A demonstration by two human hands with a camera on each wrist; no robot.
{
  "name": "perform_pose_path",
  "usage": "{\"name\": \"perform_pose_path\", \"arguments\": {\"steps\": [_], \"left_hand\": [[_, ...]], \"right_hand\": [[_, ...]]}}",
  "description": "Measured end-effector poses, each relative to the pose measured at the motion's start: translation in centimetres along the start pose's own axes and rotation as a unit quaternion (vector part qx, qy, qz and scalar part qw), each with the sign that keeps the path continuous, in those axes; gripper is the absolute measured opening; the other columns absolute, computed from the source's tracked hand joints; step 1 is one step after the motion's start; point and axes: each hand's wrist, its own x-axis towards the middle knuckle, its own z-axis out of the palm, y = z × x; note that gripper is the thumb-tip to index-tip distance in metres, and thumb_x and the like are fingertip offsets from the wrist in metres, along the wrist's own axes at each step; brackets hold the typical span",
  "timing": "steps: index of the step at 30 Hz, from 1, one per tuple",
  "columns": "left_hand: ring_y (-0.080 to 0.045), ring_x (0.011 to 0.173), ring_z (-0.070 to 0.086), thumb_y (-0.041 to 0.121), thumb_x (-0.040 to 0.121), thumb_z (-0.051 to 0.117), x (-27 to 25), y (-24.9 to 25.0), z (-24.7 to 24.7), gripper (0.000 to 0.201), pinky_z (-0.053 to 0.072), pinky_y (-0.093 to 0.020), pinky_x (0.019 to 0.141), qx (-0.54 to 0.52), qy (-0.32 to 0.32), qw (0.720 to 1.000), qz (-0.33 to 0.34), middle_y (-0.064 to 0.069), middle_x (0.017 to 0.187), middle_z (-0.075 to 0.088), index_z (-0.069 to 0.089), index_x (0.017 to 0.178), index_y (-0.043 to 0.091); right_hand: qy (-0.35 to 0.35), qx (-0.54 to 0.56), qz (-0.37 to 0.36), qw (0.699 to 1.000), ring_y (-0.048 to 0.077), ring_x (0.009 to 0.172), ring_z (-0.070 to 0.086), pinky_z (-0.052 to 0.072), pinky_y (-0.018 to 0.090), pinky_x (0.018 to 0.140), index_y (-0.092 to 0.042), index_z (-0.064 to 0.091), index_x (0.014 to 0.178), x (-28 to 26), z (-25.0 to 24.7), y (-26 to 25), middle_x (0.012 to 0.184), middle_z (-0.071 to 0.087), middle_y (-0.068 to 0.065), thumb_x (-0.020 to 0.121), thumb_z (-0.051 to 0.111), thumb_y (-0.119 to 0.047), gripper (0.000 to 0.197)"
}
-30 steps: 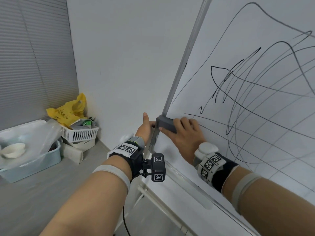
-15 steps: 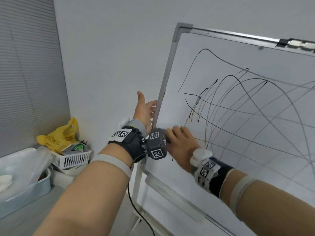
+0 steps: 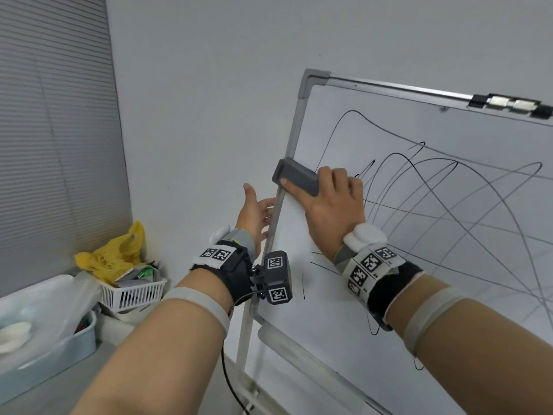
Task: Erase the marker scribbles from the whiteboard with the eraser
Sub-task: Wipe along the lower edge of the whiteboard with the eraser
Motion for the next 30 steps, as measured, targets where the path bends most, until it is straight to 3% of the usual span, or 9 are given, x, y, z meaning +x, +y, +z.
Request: {"name": "perform_pose_path", "arguments": {"steps": [4, 8, 11, 15, 17, 20, 23, 27, 30], "left_hand": [[-0.012, 0.108, 0.063, 0.082, 0.088, 0.005, -0.1, 0.2, -0.3, 0.092, 0.044, -0.038, 0.101, -0.005, -0.025, 1.000, -0.012, 0.001, 0.115, 0.073, 0.070, 0.115, 0.022], [-0.017, 0.121, 0.060, 0.082, 0.087, 0.005, -0.1, -0.1, -0.6, 0.098, 0.043, -0.039, 0.105, -0.017, -0.034, 0.999, -0.018, -0.001, 0.123, 0.070, 0.067, 0.125, 0.016], [-0.015, 0.119, 0.060, 0.080, 0.089, 0.007, 0.1, -0.5, -0.9, 0.096, 0.043, -0.039, 0.105, -0.016, -0.026, 0.999, -0.010, 0.000, 0.121, 0.070, 0.065, 0.128, 0.015], [-0.017, 0.116, 0.062, 0.080, 0.089, 0.008, 0.0, -0.1, -0.6, 0.092, 0.046, -0.039, 0.098, 0.005, -0.012, 1.000, -0.004, -0.001, 0.120, 0.071, 0.065, 0.127, 0.019], [-0.021, 0.110, 0.064, 0.086, 0.085, 0.011, -0.3, 0.8, 0.1, 0.090, 0.049, -0.039, 0.091, 0.019, -0.016, 1.000, -0.004, -0.003, 0.116, 0.071, 0.068, 0.122, 0.027], [-0.028, 0.114, 0.066, 0.096, 0.071, 0.017, -0.7, 2.2, 1.1, 0.093, 0.049, -0.045, 0.101, 0.041, -0.031, 0.999, -0.008, -0.009, 0.121, 0.070, 0.070, 0.117, 0.036], [-0.029, 0.112, 0.066, 0.096, 0.071, 0.017, -0.8, 3.0, 2.1, 0.100, 0.050, -0.045, 0.100, 0.042, -0.027, 0.999, -0.002, -0.012, 0.115, 0.071, 0.072, 0.115, 0.024], [-0.021, 0.092, 0.066, 0.086, 0.084, 0.017, -0.7, 5.5, 4.5, 0.093, 0.051, -0.035, 0.080, 0.024, -0.023, 0.999, 0.037, -0.005, 0.101, 0.071, 0.070, 0.111, 0.015], [-0.021, 0.082, 0.067, 0.083, 0.087, 0.021, -0.5, 8.1, 6.1, 0.089, 0.052, -0.030, 0.069, -0.004, -0.022, 0.998, 0.063, -0.007, 0.096, 0.070, 0.071, 0.108, 0.013]], "right_hand": [[-0.050, 0.024, -0.092, 0.994, 0.033, 0.099, 0.044, 0.034, 0.046, 0.085, -0.029, 0.054, 0.141, -3.5, 1.8, -1.7, 0.112, 0.044, 0.012, 0.074, 0.065, -0.010, 0.071], [-0.137, 0.074, -0.180, 0.971, 0.032, 0.092, 0.047, 0.040, 0.044, 0.077, -0.017, 0.041, 0.111, -10.0, 4.0, -4.1, 0.106, 0.055, 0.012, 0.076, 0.033, -0.002, 0.039], [-0.183, 0.075, -0.196, 0.960, 0.033, 0.093, 0.049, 0.044, 0.045, 0.077, -0.020, 0.039, 0.113, -12.3, 5.0, -4.7, 0.109, 0.057, 0.010, 0.081, 0.012, -0.003, 0.045], [-0.095, 0.069, -0.193, 0.974, 0.032, 0.092, 0.049, 0.042, 0.045, 0.079, -0.026, 0.053, 0.117, -9.8, 4.0, -3.2, 0.104, 0.053, 0.010, 0.085, 0.037, -0.009, 0.040], [-0.055, 0.051, -0.158, 0.985, 0.032, 0.095, 0.048, 0.038, 0.045, 0.082, -0.030, 0.056, 0.131, -6.9, 2.8, -1.4, 0.108, 0.049, 0.011, 0.079, 0.051, -0.010, 0.056], [0.014, 0.019, -0.064, 0.998, 0.031, 0.099, 0.044, 0.033, 0.045, 0.083, -0.039, 0.053, 0.142, -2.1, 0.5, 1.6, 0.110, 0.044, 0.011, 0.078, 0.063, -0.010, 0.072], [0.077, -0.006, 0.008, 0.997, 0.031, 0.099, 0.042, 0.030, 0.043, 0.083, -0.043, 0.050, 0.144, 1.8, -1.6, 4.4, 0.109, 0.047, 0.012, 0.081, 0.063, -0.012, 0.071], [0.091, -0.026, 0.076, 0.993, 0.032, 0.099, 0.045, 0.030, 0.043, 0.083, -0.043, 0.049, 0.145, 3.8, -2.9, 6.1, 0.112, 0.050, 0.014, 0.079, 0.057, -0.012, 0.073], [0.077, 0.008, 0.013, 0.997, 0.033, 0.099, 0.045, 0.033, 0.045, 0.082, -0.031, 0.055, 0.140, 1.7, -1.2, 4.2, 0.110, 0.049, 0.014, 0.079, 0.059, -0.010, 0.065]]}}
